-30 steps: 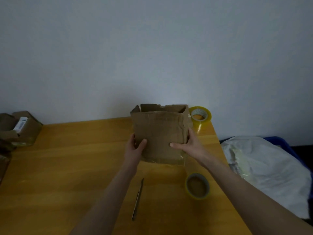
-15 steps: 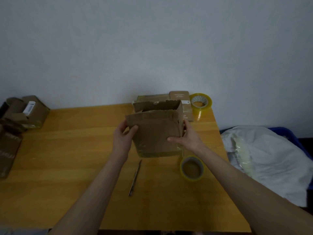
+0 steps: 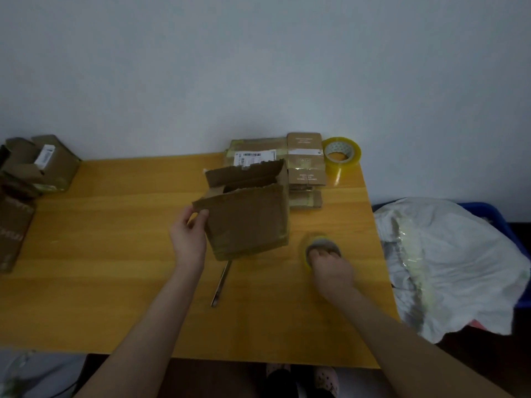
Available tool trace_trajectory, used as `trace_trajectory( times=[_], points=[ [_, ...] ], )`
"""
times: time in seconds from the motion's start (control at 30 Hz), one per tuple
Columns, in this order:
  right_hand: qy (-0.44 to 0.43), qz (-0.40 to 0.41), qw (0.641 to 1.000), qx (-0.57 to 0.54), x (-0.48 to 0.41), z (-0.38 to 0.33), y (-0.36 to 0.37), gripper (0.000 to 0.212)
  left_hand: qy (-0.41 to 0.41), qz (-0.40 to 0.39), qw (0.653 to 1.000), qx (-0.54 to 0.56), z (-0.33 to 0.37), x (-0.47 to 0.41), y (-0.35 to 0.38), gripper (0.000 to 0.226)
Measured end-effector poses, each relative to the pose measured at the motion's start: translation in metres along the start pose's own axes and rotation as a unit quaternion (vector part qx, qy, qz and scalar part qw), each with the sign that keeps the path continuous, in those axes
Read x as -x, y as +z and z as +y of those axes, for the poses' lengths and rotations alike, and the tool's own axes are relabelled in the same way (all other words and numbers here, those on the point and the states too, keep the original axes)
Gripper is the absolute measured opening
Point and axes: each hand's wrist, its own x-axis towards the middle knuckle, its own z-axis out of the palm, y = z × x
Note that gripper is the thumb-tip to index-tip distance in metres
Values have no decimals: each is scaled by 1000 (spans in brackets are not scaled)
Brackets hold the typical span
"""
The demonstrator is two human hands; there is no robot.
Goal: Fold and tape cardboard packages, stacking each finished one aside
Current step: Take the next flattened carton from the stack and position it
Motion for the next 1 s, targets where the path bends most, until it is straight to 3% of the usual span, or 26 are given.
trace_trajectory(
  times=[0.17,0.27,0.37,0.43,0.47,0.57,0.73,0.83,0.9,1.0],
  points=[
    [55,15,998,-39,-27,31,-30,43,-25,2,999,24,-11,11,5,17],
    [69,75,981,-165,-29,34,-30,40,-43,-8,999,32,-15,16,10,18],
    [13,185,913,-364,-16,24,-30,71,-39,-37,998,18,-13,23,14,23],
    [-21,190,864,-465,-3,13,-40,95,-11,-80,997,2,-11,32,15,20],
    [-39,181,857,-481,2,8,-42,98,-4,-104,995,-13,-11,38,14,24],
    [-75,171,878,-441,11,0,-42,89,8,-145,988,-42,-13,48,8,33],
    [-92,158,909,-374,13,9,-37,69,19,-195,973,-125,-20,43,-12,25],
    [-115,161,934,-298,15,12,-35,62,21,-201,971,-131,-21,45,-11,21],
    [-129,157,944,-262,16,10,-34,57,28,-197,970,-141,-21,47,-9,30],
    [-113,143,947,-264,14,5,-37,50,22,-179,967,-181,-22,45,-5,31]
  ],
)
